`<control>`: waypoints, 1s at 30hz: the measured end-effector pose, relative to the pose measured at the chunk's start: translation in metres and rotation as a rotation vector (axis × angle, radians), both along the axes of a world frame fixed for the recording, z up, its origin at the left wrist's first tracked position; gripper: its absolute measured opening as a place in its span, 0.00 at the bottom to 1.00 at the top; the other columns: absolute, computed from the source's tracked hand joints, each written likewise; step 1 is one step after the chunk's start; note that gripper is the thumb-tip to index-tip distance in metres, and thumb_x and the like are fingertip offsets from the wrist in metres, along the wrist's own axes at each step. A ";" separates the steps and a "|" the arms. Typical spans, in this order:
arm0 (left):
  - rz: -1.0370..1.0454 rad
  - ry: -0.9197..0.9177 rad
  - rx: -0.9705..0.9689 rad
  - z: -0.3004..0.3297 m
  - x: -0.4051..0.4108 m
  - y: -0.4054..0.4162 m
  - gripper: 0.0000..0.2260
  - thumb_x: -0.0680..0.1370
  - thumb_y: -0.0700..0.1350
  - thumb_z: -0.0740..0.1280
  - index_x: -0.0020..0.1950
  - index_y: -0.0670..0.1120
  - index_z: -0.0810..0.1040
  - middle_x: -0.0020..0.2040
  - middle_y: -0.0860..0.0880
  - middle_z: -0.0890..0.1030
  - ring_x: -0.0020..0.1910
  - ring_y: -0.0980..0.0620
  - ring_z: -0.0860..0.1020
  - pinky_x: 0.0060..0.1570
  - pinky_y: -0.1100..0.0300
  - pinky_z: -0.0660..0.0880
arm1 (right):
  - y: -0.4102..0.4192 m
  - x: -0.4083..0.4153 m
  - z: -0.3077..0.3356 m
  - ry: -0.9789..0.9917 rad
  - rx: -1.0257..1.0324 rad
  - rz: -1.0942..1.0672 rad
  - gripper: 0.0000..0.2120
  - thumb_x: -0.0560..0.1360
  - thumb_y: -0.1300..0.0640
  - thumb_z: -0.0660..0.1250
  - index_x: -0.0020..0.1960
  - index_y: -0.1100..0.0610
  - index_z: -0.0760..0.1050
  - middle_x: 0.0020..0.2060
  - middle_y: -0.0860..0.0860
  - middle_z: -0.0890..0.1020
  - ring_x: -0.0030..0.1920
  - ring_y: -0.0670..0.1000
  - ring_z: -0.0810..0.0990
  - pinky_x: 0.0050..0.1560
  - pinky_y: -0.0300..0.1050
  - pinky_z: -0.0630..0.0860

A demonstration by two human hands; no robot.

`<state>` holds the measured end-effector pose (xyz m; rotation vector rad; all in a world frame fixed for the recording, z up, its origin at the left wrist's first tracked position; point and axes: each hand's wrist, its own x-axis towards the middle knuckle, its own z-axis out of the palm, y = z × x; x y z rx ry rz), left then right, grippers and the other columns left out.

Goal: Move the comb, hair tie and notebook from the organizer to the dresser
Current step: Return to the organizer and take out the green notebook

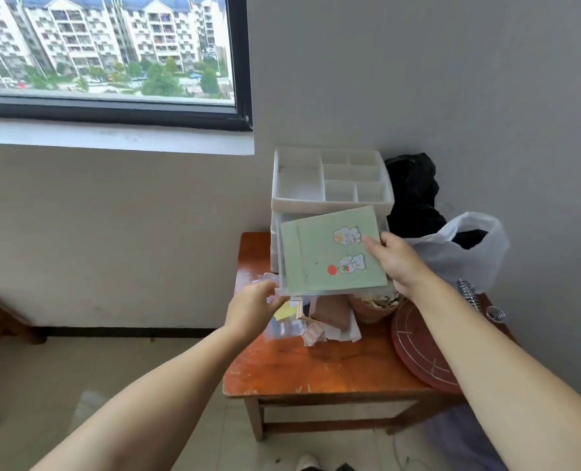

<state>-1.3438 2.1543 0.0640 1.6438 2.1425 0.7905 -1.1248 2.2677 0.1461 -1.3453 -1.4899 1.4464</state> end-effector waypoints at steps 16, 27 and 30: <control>-0.065 0.067 0.120 0.014 -0.034 0.018 0.14 0.74 0.54 0.66 0.45 0.44 0.79 0.43 0.48 0.83 0.39 0.52 0.78 0.36 0.59 0.71 | -0.038 0.004 0.007 -0.828 0.272 0.827 0.12 0.78 0.52 0.60 0.57 0.55 0.76 0.58 0.52 0.77 0.58 0.50 0.75 0.62 0.49 0.71; 0.107 0.112 0.116 0.038 -0.030 0.088 0.16 0.75 0.55 0.64 0.38 0.43 0.75 0.38 0.47 0.81 0.39 0.45 0.77 0.38 0.52 0.73 | 0.048 -0.006 0.019 -0.805 0.333 0.854 0.12 0.77 0.48 0.61 0.56 0.51 0.76 0.70 0.48 0.63 0.64 0.49 0.70 0.66 0.48 0.67; 0.179 0.121 0.071 0.042 -0.036 0.103 0.17 0.76 0.57 0.62 0.36 0.44 0.74 0.37 0.48 0.79 0.40 0.44 0.76 0.37 0.53 0.71 | 0.063 -0.014 0.017 -0.759 0.307 0.835 0.12 0.77 0.47 0.61 0.57 0.50 0.76 0.68 0.50 0.64 0.63 0.51 0.71 0.66 0.50 0.68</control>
